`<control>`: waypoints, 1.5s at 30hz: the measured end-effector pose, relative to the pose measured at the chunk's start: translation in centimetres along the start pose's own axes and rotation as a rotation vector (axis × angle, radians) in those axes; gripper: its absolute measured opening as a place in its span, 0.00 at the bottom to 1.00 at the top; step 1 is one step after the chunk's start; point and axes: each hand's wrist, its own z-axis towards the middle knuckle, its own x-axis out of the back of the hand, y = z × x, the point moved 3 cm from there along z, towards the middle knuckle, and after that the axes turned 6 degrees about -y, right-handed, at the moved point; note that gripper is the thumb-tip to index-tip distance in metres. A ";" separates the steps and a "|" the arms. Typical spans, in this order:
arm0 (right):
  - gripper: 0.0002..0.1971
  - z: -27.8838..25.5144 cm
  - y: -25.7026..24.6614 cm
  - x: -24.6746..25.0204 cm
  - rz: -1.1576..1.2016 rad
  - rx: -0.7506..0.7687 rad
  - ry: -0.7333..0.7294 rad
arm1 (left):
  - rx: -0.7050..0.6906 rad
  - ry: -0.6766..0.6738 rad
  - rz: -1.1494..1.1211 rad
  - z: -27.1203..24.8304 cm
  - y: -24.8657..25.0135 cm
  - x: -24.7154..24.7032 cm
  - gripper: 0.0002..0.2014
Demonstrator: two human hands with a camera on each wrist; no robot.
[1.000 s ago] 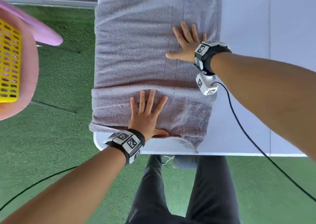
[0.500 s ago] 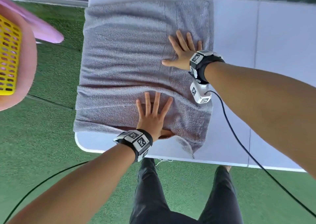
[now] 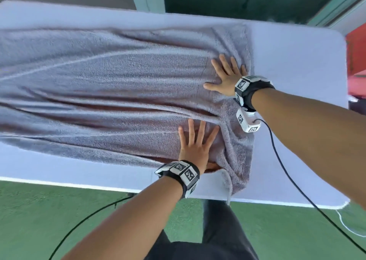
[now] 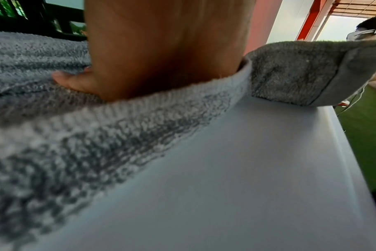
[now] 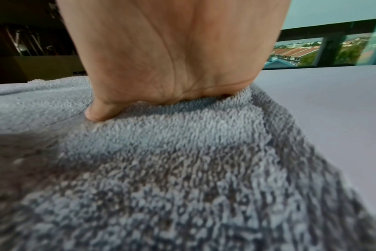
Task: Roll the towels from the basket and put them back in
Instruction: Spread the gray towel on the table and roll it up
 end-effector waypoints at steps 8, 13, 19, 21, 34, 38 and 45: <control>0.48 -5.9 20.8 -1.0 0.010 -0.088 -0.022 | -0.050 -0.095 -0.095 7.5 19.4 -0.7 0.54; 0.49 -8.4 26.4 -1.4 0.085 -0.134 0.025 | -0.108 -0.256 -0.179 8.8 25.2 1.3 0.60; 0.25 -14.3 23.3 -4.1 0.486 -0.053 0.427 | -0.190 0.055 -0.476 3.8 18.8 3.8 0.22; 0.16 -17.3 21.8 -7.0 0.543 -0.030 0.459 | -0.133 0.115 -0.459 1.7 14.1 2.9 0.16; 0.11 -27.5 19.6 -20.1 0.368 -0.086 0.397 | 0.057 0.099 -0.295 -6.7 3.0 0.5 0.13; 0.10 -28.4 19.3 -20.3 0.440 -0.086 0.386 | 0.051 0.141 -0.330 -7.4 3.3 0.0 0.12; 0.07 -33.1 17.5 -24.3 0.436 -0.019 0.281 | -0.019 0.230 -0.371 -11.6 3.4 -2.4 0.07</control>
